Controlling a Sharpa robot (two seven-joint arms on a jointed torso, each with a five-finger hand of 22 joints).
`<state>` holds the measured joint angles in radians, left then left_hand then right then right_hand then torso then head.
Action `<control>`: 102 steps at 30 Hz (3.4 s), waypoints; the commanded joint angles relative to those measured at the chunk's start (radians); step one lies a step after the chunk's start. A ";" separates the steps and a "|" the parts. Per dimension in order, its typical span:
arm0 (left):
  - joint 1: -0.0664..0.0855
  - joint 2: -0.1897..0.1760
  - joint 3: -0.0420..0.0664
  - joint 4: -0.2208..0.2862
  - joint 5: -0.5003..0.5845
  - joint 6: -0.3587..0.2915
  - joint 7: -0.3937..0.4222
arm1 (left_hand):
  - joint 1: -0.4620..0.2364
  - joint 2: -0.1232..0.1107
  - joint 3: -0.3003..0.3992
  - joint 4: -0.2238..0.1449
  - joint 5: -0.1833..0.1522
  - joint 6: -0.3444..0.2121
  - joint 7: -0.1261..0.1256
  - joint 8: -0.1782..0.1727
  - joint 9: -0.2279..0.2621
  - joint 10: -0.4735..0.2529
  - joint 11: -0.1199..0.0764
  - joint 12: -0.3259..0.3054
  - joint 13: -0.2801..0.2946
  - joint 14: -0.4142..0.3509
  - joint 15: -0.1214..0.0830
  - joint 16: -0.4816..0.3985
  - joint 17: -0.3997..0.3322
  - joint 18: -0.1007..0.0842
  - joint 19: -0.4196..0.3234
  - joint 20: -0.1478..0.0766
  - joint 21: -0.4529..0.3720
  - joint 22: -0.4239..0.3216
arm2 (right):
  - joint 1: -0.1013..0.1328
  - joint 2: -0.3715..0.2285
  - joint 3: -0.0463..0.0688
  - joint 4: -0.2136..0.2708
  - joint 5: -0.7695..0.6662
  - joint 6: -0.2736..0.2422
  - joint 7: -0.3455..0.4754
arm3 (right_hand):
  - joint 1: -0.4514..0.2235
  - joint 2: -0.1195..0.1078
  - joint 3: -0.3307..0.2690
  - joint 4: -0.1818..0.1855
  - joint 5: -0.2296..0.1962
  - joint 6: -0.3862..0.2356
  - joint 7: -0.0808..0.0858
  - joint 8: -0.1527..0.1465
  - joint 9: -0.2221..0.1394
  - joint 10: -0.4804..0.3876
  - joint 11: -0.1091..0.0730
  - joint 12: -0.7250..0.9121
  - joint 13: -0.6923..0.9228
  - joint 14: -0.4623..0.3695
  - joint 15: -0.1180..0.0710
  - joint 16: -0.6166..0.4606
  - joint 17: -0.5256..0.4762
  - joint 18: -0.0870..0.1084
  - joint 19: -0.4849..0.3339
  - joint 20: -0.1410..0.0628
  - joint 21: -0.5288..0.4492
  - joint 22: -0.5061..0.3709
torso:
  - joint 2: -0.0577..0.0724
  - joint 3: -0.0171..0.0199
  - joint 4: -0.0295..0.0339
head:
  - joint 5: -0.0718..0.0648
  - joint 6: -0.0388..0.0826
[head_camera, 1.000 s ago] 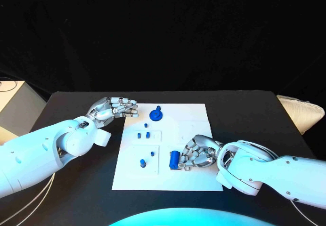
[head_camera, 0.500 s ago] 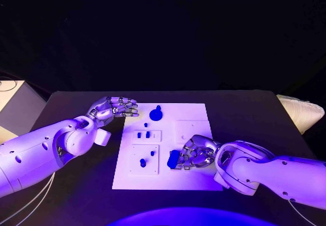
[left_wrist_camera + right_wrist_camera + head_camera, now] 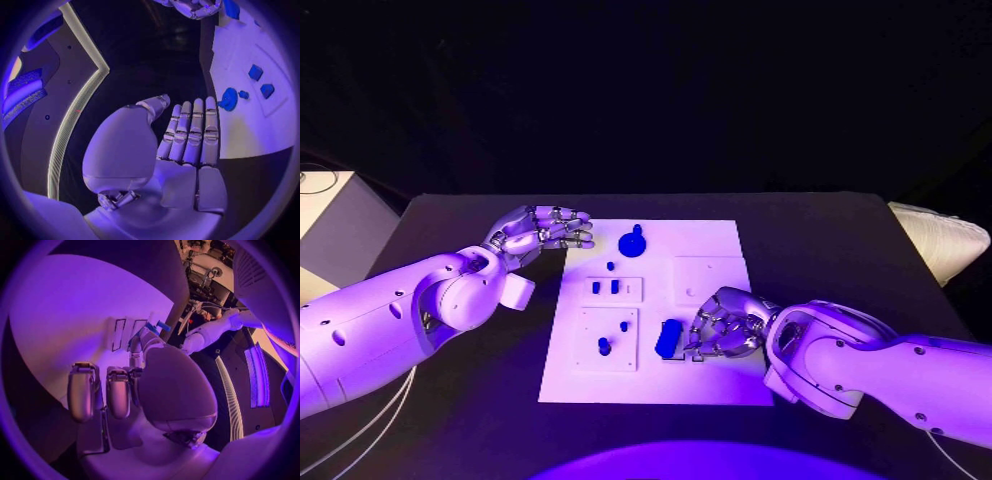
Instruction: Assemble the parts on the task board
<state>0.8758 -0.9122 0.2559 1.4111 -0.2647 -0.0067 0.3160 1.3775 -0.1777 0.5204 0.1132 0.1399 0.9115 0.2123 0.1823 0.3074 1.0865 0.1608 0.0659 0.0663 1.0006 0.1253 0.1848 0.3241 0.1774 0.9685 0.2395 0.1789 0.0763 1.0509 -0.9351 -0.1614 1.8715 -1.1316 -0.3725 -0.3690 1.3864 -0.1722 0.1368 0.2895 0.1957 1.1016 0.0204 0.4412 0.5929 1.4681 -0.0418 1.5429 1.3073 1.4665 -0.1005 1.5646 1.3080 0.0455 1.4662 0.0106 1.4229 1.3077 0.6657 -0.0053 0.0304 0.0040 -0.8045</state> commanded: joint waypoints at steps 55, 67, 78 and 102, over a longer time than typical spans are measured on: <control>0.000 -0.004 0.000 0.001 0.003 0.043 -0.002 | 0.001 0.013 0.005 0.000 0.005 0.007 0.000 -0.006 -0.001 0.001 0.004 0.004 0.002 0.005 0.004 -0.010 0.003 0.005 0.004 0.002 -0.008 -0.002 | -0.023 0.073 0.003 0.020 -0.418 0.001 -0.117 | -0.018 -0.053 0.070 -0.001 0.100 0.014 -0.035 0.115 0.017 0.103 -0.035 0.028 0.264 0.104 -0.026 0.006 0.263 -0.046 0.105 -0.027 0.148 0.263 | 0.001 0.0001 0.0001 | -0.001 0.000; 0.000 -0.006 0.000 0.001 0.002 0.045 -0.005 | 0.001 0.013 0.005 0.000 0.005 0.007 0.000 -0.006 -0.001 0.001 0.004 0.004 0.002 0.005 0.004 -0.010 0.003 0.005 0.004 0.002 -0.008 -0.002 | -0.023 0.046 0.003 0.026 -0.359 0.025 -0.080 | -0.030 -0.065 0.073 0.001 0.092 0.015 -0.032 0.116 0.015 0.103 -0.033 0.028 0.264 0.104 -0.024 0.006 0.263 -0.045 0.104 -0.026 0.146 0.262 | 0.001 0.0008 -0.0003 | 0.001 0.003; 0.000 -0.005 0.000 0.001 0.002 0.046 -0.006 | 0.000 0.013 0.005 0.000 0.005 0.008 0.000 -0.006 -0.002 0.002 0.003 0.004 0.002 0.005 0.004 -0.012 0.004 0.005 0.005 0.003 -0.010 -0.003 | -0.023 0.044 0.003 0.022 -0.324 0.022 -0.049 | -0.110 -0.050 -0.071 0.004 -0.130 0.012 -0.025 0.148 0.016 0.103 -0.026 0.028 0.264 0.104 -0.019 0.006 0.263 -0.044 0.103 -0.021 0.140 0.260 | 0.001 -0.0004 0.0000 | -0.001 0.001; 0.000 -0.002 0.000 0.001 0.001 0.047 -0.006 | 0.000 0.013 0.005 0.000 0.005 0.008 0.000 -0.006 -0.002 0.002 0.003 0.004 0.002 0.005 0.004 -0.012 0.004 0.005 0.005 0.003 -0.010 -0.003 | -0.023 0.052 0.003 -0.003 -0.323 -0.017 -0.046 | -0.080 0.001 -0.038 0.002 -0.106 0.001 -0.030 0.159 0.009 0.103 -0.030 0.028 0.264 0.104 -0.022 0.006 0.263 -0.044 0.103 -0.023 0.142 0.261 | 0.001 -0.0003 0.0005 | -0.005 0.001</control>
<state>0.8756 -0.9167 0.2559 1.4090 -0.2651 0.0207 0.3050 1.3817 -0.1735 0.5203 0.1132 0.1399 0.9114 0.2123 0.1823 0.3071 1.0865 0.1608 0.0659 0.0662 1.0006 0.1253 0.1761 0.3265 0.1774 0.9685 0.2394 0.1731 0.0743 1.0286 -0.8865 -0.1591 1.8738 -1.4382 -0.3748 -0.4162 1.2993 -0.1719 0.0927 0.2912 0.0839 1.1082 -0.0079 0.5961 0.6027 1.4662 -0.0684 1.5644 1.3077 1.4665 -0.1217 1.5645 1.3073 0.0143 1.4662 -0.0104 1.5655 1.3073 0.6665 -0.0053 0.0302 0.0012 -0.8030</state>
